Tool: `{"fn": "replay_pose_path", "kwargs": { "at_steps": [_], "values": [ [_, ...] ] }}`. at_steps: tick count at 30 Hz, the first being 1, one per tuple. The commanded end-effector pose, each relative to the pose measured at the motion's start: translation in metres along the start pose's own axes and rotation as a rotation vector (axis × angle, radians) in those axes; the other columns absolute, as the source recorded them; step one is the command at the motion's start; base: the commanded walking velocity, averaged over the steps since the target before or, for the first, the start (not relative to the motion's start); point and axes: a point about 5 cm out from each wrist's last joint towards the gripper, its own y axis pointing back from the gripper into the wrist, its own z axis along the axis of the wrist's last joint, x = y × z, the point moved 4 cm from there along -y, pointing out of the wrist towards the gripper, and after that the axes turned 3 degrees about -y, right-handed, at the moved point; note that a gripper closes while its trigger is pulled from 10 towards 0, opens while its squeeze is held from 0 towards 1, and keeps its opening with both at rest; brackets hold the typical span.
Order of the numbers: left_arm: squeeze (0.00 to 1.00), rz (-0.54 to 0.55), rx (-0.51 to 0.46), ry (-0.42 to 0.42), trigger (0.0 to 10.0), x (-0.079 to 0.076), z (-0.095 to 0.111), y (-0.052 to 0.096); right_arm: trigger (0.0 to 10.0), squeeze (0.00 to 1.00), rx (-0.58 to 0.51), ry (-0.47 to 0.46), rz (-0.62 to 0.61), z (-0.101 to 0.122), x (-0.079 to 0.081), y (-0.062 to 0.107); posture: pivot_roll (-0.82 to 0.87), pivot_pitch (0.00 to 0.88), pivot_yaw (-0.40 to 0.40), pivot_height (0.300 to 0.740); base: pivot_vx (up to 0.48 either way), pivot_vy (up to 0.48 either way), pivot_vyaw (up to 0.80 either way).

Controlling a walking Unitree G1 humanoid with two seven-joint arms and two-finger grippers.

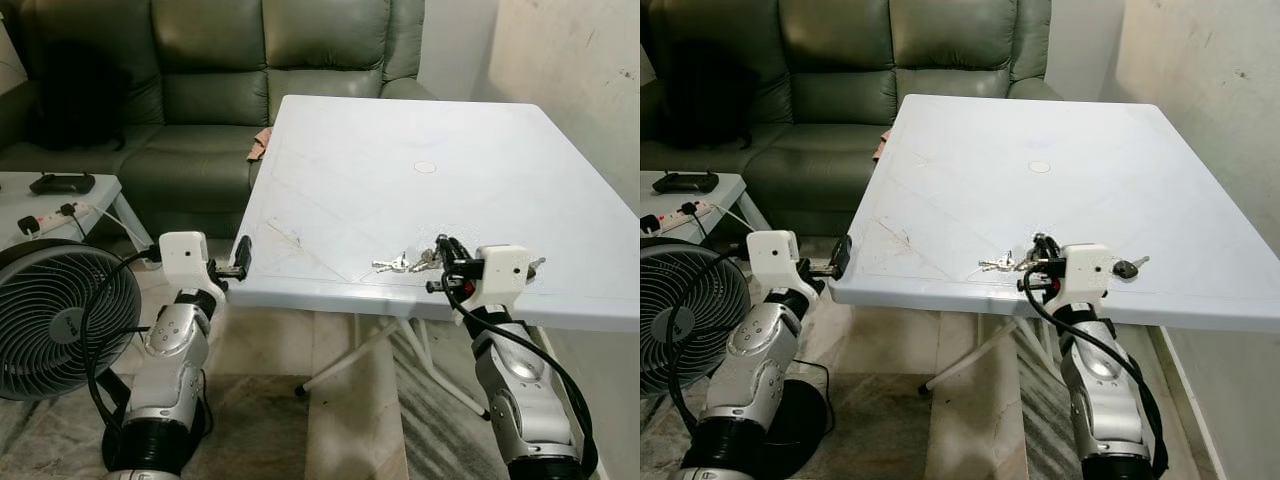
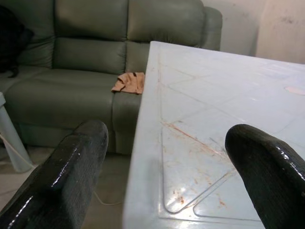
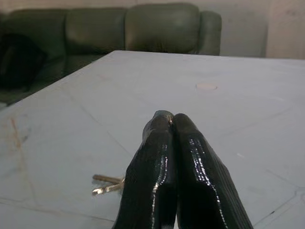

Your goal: Hang keys on a hook

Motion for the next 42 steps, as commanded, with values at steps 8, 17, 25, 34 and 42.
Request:
{"fn": "replay_pose_path", "kwargs": {
  "at_steps": [8,17,25,34,42],
  "values": [
    [0.0,0.003,-0.053,-0.035,10.0,0.0,0.018,-0.011,10.0,0.0,0.003,0.005,0.006,0.004,0.0,-0.01,0.07,0.0,-0.008,0.74,0.0,0.0,-0.71],
    [0.0,0.024,-0.062,-0.025,10.0,0.0,0.018,-0.011,10.0,0.0,0.009,0.005,0.012,0.003,0.003,-0.013,0.08,0.0,-0.01,0.74,0.0,0.0,-0.71],
    [0.0,0.023,-0.075,-0.034,10.0,-0.002,0.021,-0.013,10.0,0.0,0.003,-0.001,0.016,0.003,0.007,-0.015,0.08,0.0,-0.005,0.74,0.0,0.0,-0.71],
    [0.0,-0.013,-0.087,-0.046,10.0,-0.004,0.026,-0.014,10.0,0.0,0.004,-0.002,0.015,0.001,0.009,-0.014,0.08,0.0,0.004,0.74,0.0,0.0,-0.71],
    [0.0,0.005,-0.072,-0.014,10.0,-0.004,0.022,-0.015,10.0,0.0,0.006,-0.002,0.022,0.0,0.012,-0.014,0.08,0.0,0.003,0.74,0.0,-0.297,-0.71]
  ]
}}
